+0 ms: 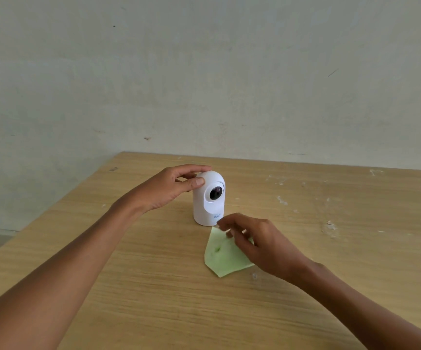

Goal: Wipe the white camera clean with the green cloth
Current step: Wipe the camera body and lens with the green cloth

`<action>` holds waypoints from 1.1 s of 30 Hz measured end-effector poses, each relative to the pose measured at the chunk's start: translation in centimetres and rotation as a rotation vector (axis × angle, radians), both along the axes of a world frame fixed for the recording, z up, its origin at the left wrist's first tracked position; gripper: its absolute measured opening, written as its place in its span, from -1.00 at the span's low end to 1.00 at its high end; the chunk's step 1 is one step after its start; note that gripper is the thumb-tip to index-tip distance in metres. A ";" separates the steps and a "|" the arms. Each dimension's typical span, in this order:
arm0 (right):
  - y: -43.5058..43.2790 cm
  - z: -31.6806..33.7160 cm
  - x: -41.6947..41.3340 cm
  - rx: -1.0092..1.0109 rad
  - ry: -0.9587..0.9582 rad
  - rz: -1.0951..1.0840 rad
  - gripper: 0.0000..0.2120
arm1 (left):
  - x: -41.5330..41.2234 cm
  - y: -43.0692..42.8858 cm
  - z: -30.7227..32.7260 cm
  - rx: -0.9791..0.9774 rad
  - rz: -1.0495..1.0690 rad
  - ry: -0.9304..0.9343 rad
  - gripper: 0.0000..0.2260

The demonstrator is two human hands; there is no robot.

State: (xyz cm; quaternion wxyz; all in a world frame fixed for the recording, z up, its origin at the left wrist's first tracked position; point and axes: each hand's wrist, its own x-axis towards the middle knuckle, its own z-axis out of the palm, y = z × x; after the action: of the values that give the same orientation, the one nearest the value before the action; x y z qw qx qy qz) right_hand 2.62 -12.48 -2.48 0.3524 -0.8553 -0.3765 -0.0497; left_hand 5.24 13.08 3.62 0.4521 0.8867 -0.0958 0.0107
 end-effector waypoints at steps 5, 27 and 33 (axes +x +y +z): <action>0.0 -0.8 0.7 -0.170 -0.107 -0.081 -0.76 | 0.0 0.1 0.0 0.007 0.007 0.011 -0.69; 3.4 0.5 0.8 0.232 -0.229 -0.376 -0.85 | 0.1 0.1 -0.1 0.016 -0.003 0.001 -0.68; 5.6 0.1 1.8 0.476 -0.154 -0.384 -0.88 | 0.1 0.0 0.0 0.018 -0.001 -0.006 -0.68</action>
State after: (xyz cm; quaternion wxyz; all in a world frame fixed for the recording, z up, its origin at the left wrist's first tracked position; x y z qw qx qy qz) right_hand 4.39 -6.85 -2.39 0.4974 -0.7979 -0.2117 -0.2668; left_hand 5.31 13.06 3.65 0.4439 0.8907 -0.0976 0.0124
